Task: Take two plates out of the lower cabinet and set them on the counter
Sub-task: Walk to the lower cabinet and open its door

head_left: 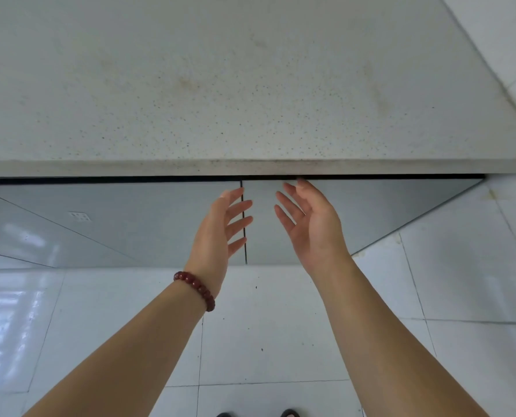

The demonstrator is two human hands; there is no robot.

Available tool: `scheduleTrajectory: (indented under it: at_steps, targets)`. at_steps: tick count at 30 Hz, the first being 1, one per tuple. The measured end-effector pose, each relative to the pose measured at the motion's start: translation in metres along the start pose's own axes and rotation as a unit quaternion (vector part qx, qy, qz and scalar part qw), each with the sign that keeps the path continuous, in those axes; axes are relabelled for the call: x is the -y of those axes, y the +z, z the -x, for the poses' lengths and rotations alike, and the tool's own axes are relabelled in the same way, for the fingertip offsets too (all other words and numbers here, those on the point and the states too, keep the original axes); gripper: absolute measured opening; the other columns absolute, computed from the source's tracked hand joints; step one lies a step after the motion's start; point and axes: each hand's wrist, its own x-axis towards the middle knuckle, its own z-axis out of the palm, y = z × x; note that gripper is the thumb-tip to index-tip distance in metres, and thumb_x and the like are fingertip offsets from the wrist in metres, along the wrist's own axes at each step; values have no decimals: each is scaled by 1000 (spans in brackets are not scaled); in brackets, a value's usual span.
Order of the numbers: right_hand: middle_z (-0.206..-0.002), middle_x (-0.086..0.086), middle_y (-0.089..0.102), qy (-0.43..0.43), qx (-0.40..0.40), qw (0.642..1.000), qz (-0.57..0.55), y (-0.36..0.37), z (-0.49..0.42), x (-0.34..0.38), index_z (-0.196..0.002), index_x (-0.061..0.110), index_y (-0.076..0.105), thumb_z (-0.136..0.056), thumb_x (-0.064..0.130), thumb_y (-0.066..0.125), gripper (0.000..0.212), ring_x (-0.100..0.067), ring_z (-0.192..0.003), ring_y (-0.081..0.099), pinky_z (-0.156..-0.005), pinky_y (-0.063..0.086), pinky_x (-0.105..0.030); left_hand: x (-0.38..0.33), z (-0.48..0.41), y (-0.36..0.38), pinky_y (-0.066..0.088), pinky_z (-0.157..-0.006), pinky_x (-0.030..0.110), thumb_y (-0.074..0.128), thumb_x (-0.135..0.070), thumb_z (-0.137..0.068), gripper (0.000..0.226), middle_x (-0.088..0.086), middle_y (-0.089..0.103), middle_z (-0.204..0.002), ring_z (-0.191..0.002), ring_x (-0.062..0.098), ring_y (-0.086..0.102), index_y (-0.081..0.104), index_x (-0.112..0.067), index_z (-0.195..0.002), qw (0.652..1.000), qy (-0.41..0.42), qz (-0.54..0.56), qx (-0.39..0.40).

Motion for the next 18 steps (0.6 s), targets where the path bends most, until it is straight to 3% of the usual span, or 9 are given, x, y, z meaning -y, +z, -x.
scheduleTrajectory:
  at_steps: [8,18]
  targets:
    - [-123,-7,63,1,25,999,-46,5,1,3,-122,15,56,-92,8,47,33,-20,-110,63,-85,54,-32,-2,0,-4,41,-101,40,28,-43,-96,38,-9,61,-122,-112,10,57,55,-33,-121,999,14,-48,5]
    - [-121,-8,63,5,48,994,-99,9,8,6,-123,9,53,-83,-6,33,47,-19,-114,61,-89,53,-37,-2,7,-10,42,-99,39,27,-45,-96,37,-13,62,-121,-112,7,57,55,-36,-120,997,37,-71,4]
